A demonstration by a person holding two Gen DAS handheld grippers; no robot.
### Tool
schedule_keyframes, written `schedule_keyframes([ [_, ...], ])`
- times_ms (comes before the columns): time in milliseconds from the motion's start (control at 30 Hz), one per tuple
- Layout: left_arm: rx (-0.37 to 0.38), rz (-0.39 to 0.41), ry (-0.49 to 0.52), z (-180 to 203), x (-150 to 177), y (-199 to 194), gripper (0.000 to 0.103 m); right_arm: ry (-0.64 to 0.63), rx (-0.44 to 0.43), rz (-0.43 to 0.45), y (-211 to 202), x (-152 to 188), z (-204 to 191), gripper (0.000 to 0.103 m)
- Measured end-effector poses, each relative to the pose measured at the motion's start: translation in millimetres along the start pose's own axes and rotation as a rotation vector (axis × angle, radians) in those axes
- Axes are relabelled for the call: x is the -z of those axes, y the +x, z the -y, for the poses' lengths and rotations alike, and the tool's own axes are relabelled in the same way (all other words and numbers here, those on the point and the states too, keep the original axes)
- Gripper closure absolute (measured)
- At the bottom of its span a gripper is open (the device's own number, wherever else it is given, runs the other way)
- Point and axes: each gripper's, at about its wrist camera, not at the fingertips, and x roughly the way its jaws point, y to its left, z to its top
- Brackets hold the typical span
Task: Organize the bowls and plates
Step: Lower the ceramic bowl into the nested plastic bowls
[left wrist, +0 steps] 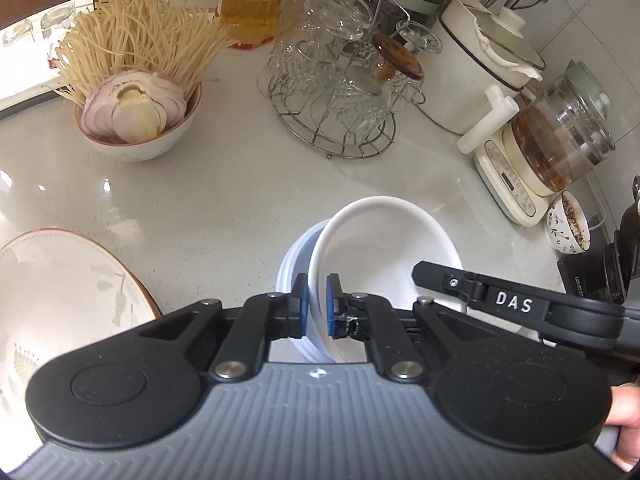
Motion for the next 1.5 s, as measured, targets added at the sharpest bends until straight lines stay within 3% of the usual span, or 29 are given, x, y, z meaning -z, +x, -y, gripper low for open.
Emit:
schedule_keyframes([
  [167,-0.007,0.000,-0.017,-5,0,-2,0.093,0.021,-0.005,0.013,-3,0,4,0.087],
  [267,-0.012,0.006,-0.029,-8,0,-4,0.085,0.020,0.002,0.022,-4,0,3,0.082],
  [333,-0.015,0.011,-0.036,-10,1,-5,0.077,0.029,-0.005,0.034,-6,0,3,0.072],
  [400,-0.021,0.017,-0.039,-12,2,-6,0.068,0.040,-0.013,0.046,-8,0,5,0.051],
  [467,-0.026,0.019,-0.042,-13,2,-6,0.059,0.055,-0.010,0.050,-7,0,7,0.037],
  [500,-0.026,0.019,-0.044,-14,2,-6,0.054,0.064,-0.011,0.047,-7,-1,9,0.035],
  [667,-0.016,0.008,-0.059,-19,2,0,0.047,0.120,-0.037,0.020,-1,0,22,0.035],
  [833,0.020,-0.012,-0.095,-23,6,12,0.047,0.165,-0.078,-0.017,10,2,31,0.035],
  [1067,0.013,-0.003,-0.113,-20,11,22,0.047,0.171,-0.121,-0.047,20,4,32,0.037],
  [1367,-0.017,-0.025,-0.129,-21,8,31,0.049,0.156,-0.128,-0.081,30,10,27,0.050],
  [1500,-0.021,-0.035,-0.129,-20,8,34,0.056,0.146,-0.120,-0.083,31,12,27,0.056],
])
